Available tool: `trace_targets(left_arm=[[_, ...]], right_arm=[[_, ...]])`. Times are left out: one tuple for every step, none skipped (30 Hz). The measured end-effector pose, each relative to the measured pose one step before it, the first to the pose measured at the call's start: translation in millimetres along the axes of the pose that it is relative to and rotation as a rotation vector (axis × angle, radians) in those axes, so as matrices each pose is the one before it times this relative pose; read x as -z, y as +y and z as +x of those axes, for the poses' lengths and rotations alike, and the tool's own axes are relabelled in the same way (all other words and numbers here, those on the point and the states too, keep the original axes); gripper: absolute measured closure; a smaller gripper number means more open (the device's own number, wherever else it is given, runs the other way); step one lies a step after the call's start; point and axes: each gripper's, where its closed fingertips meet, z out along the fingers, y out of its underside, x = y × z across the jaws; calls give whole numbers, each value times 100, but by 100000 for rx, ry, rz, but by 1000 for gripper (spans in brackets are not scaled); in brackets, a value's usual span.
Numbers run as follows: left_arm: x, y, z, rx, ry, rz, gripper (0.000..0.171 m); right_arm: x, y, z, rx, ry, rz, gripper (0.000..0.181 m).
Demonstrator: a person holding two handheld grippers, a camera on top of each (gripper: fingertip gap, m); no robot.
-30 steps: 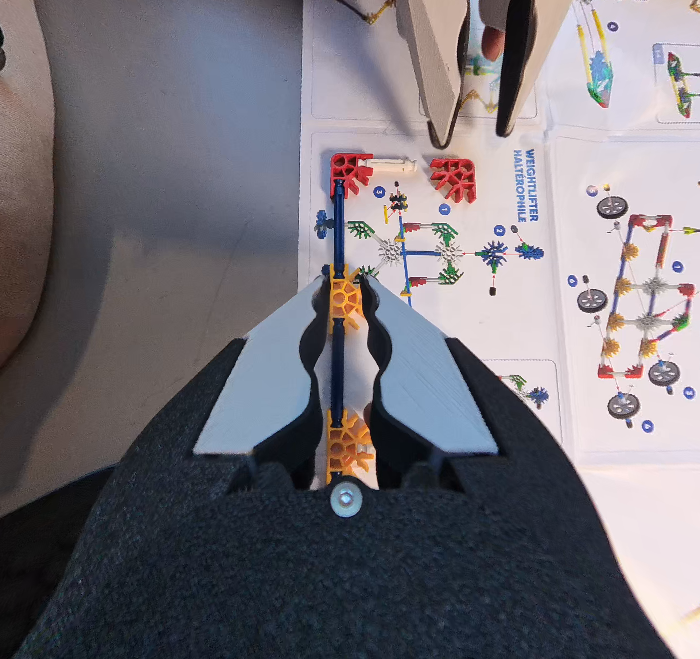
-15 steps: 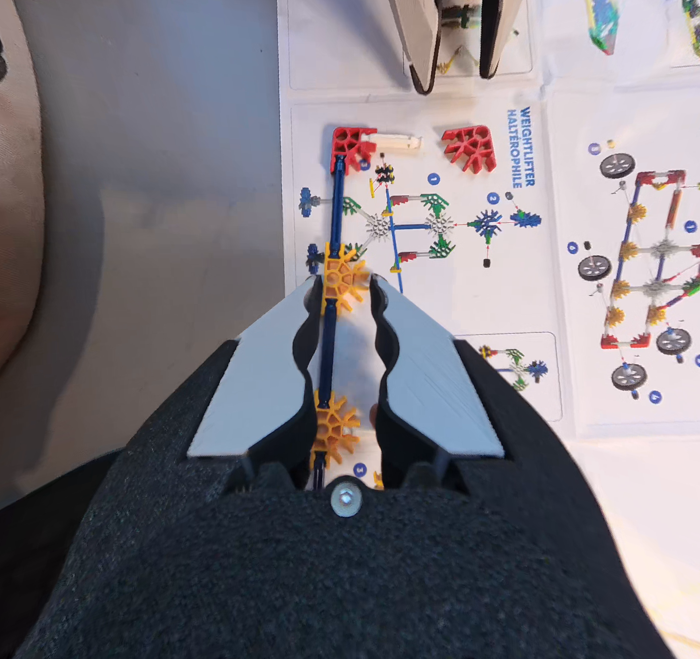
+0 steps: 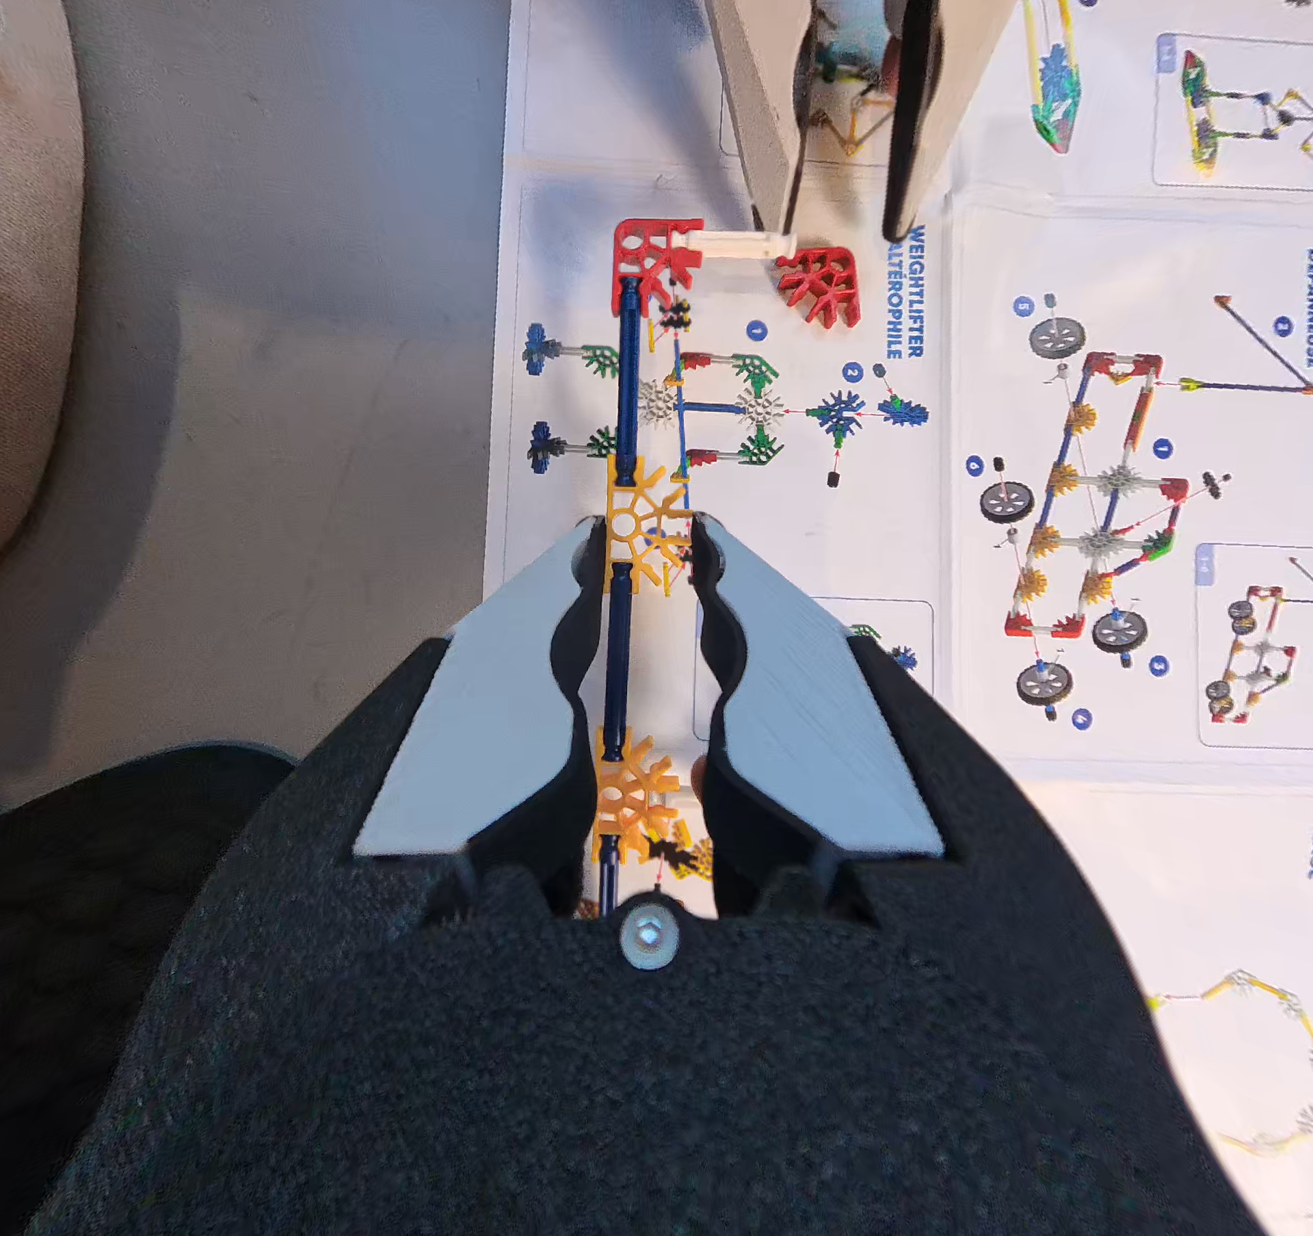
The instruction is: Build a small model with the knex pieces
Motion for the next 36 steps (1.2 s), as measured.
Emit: trace_targets(left_arm=[[-261, -88, 46, -1748, 998, -896, 142], [-220, -7, 139, -1581, 1469, -1019, 142], [-174, 115, 286, -1339, 2131, -1298, 145], [-116, 162, 308, -898, 2017, -1043, 149], [-32, 71, 341, -542, 1905, 3, 149], [52, 5, 437, -496, 2389, 502, 149], [51, 32, 366, -551, 1572, 321, 149], [34, 50, 212, -794, 413, 57, 149], [32, 32, 137, -617, 74, -104, 149], [28, 21, 212, -310, 702, -193, 149], [36, 42, 285, -72, 1471, -165, 146], [48, 51, 285, 44, 1541, -101, 141], [80, 75, 137, -75, 765, 49, 137], [143, 78, -31, -113, -156, 286, 136], [169, 78, -121, 237, -499, 445, 135], [167, 42, -136, 556, -421, 520, 135], [96, -7, -118, 486, -335, 614, 136], [-9, -31, -38, 75, -39, 314, 136], [-121, -10, 44, -561, 177, -296, 136], [-170, 0, 71, -1123, 138, -724, 136], [-158, -52, 41, -1174, 141, -467, 136], [-107, -133, 23, -780, 234, 178, 137], [-87, -75, -8, -494, 345, -122, 139], [-33, -25, -14, -481, 401, -78, 139], [-1, 6, 8, -508, 520, -77, 139], [11, 23, 41, -299, 727, 45, 140], [10, 17, 44, -84, 724, 126, 140], [1, 11, 2, 82, 529, 82, 140], [1, 1, 11, 118, 473, 18, 140], [1, 13, 0, 57, 371, 42, 140], [18, 16, -14, 39, 228, 30, 140], [39, 7, -71, 56, -165, 37, 141], [117, -31, -118, 257, -572, 464, 141], [213, -122, -131, 913, -493, 1066, 141], [296, -197, -243, 1668, -1153, 1418, 143], [351, -286, -406, 1978, -2363, 1712, 147]], right_arm=[[-64, 113, -12, 1070, -476, -1241, 158], [-57, 42, -110, 767, -898, -602, 158], [-61, -42, -98, 591, -586, 1, 158], [-76, -56, -65, 533, -259, 241, 158], [-95, -8, -134, 320, -471, 60, 158], [-111, 28, -152, 309, -523, -107, 158], [-115, 20, -103, 279, -227, -26, 158], [-107, 20, -105, 166, -377, -115, 158], [-126, 11, -113, 105, -471, -116, 158], [-125, -5, -87, 69, -466, -96, 158], [-141, -2, -37, 54, -228, -281, 158], [-142, -45, 33, 134, 123, -81, 158], [-123, -74, 50, -101, 6, 92, 158], [-106, -39, 29, -13, -121, -184, 158], [-84, 1, 46, 171, 0, -450, 158], [-67, 5, 51, 214, 79, -421, 158], [-54, 23, 56, -6, 33, -332, 158], [-35, 60, 66, -215, -45, -483, 158], [-17, 43, 56, -57, -41, -313, 158], [8, -14, 21, -15, -172, -235, 158], [1, 19, 33, 30, -132, -450, 158], [12, 38, 79, 64, 112, -560, 158], [-6, 115, 59, -86, -102, -915, 158], [29, 42, 25, -113, -278, -383, 158], [37, 33, -5, -257, -456, -272, 158], [6, 44, 16, -232, -344, -432, 158], [-16, 20, 15, -97, -258, -224, 158], [-22, 8, -3, -175, -286, -170, 158], [-2, 1, 4, -345, -246, -80, 158], [-9, 6, 1, -304, -159, -4, 158], [0, -2, 0, -198, 6, 123, 158], [-1, 16, 46, -232, 321, 118, 158], [27, 2, 120, -337, 799, 218, 157], [68, 6, 77, -362, 496, 489, 157], [163, -69, 24, -509, 251, 1182, 155], [270, -173, -21, -791, 91, 1921, 153]])
